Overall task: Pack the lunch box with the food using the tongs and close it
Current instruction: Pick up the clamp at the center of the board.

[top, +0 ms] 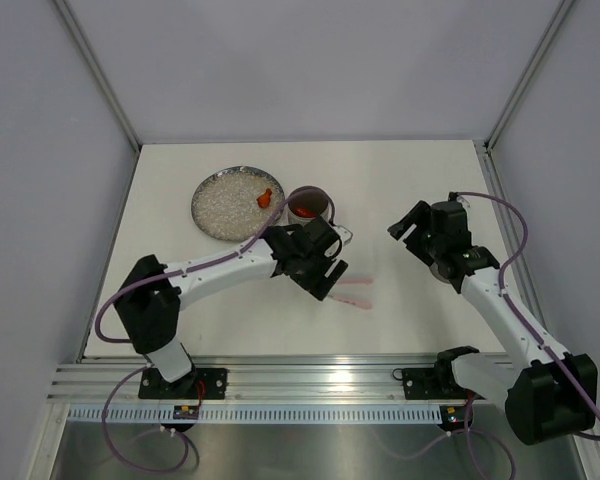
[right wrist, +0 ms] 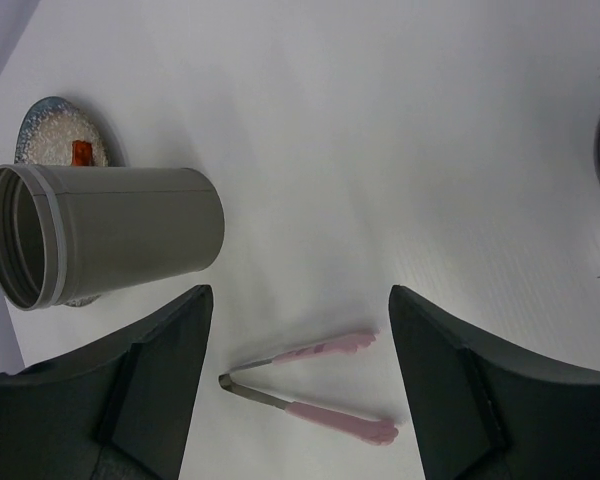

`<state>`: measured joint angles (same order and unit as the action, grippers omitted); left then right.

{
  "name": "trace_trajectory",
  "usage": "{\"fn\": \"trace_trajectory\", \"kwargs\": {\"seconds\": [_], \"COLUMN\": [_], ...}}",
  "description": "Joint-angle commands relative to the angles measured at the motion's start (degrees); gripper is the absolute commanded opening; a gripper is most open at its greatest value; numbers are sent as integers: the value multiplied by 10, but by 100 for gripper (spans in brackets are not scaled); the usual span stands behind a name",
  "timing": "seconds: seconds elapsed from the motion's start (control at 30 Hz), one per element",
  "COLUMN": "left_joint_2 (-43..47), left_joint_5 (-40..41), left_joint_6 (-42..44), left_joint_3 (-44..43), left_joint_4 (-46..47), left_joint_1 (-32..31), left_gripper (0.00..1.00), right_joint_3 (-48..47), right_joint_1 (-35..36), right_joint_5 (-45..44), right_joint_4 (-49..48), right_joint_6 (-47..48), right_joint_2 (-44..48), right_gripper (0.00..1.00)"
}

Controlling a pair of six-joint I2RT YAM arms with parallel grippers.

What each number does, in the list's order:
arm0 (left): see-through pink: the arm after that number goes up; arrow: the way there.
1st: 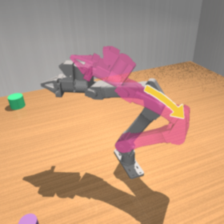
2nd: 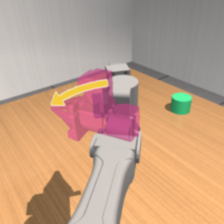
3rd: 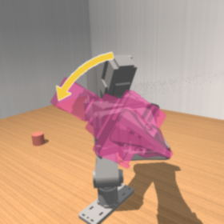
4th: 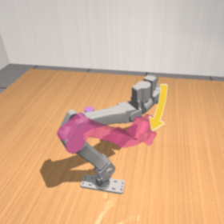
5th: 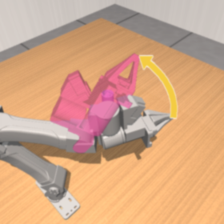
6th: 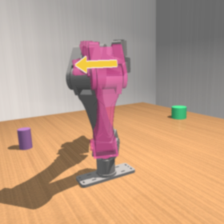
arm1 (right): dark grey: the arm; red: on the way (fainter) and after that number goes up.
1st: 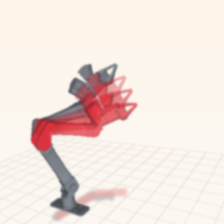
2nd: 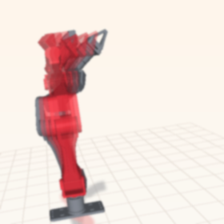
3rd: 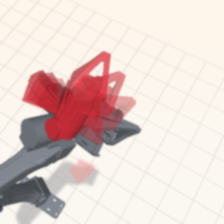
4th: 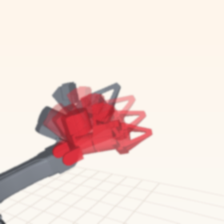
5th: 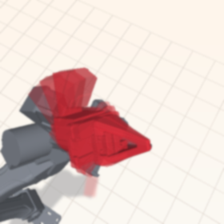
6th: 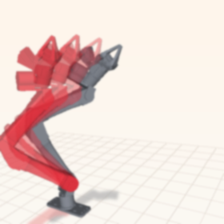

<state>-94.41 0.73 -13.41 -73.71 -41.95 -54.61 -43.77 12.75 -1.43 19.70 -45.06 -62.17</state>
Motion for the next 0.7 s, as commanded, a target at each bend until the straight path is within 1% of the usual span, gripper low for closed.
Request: {"fn": "trace_trajectory", "kwargs": {"seconds": [0.0,0.07,0.2,0.33,0.5,0.6,0.67], "left_joint_2": [-30,-41,-93,-130,-158,-174,-183], "left_joint_5": [36,39,44,52,37,29,23], "left_joint_6": [21,23,39,53,62,62,61], "left_joint_3": [-28,-31,-50,-79,-92,-94,-96], "left_joint_4": [28,37,44,50,69,77,77], "left_joint_1": [-2,-2,-1,-1,14,27,31], "left_gripper": [77,76,76,77,77,74,71], "right_joint_3": [-33,-38,-43,-44,-55,-66,-69], "right_joint_1": [2,2,-3,-30,-56,-67,-72], "right_joint_5": [-55,-62,-74,-68,-80,-95,-103], "right_joint_4": [41,49,68,78,110,126,133], "right_joint_6": [24,30,38,48,68,80,81], "right_joint_2": [31,41,50,64,86,100,108], "right_gripper": [80,80,83,85,87,88,88]}}
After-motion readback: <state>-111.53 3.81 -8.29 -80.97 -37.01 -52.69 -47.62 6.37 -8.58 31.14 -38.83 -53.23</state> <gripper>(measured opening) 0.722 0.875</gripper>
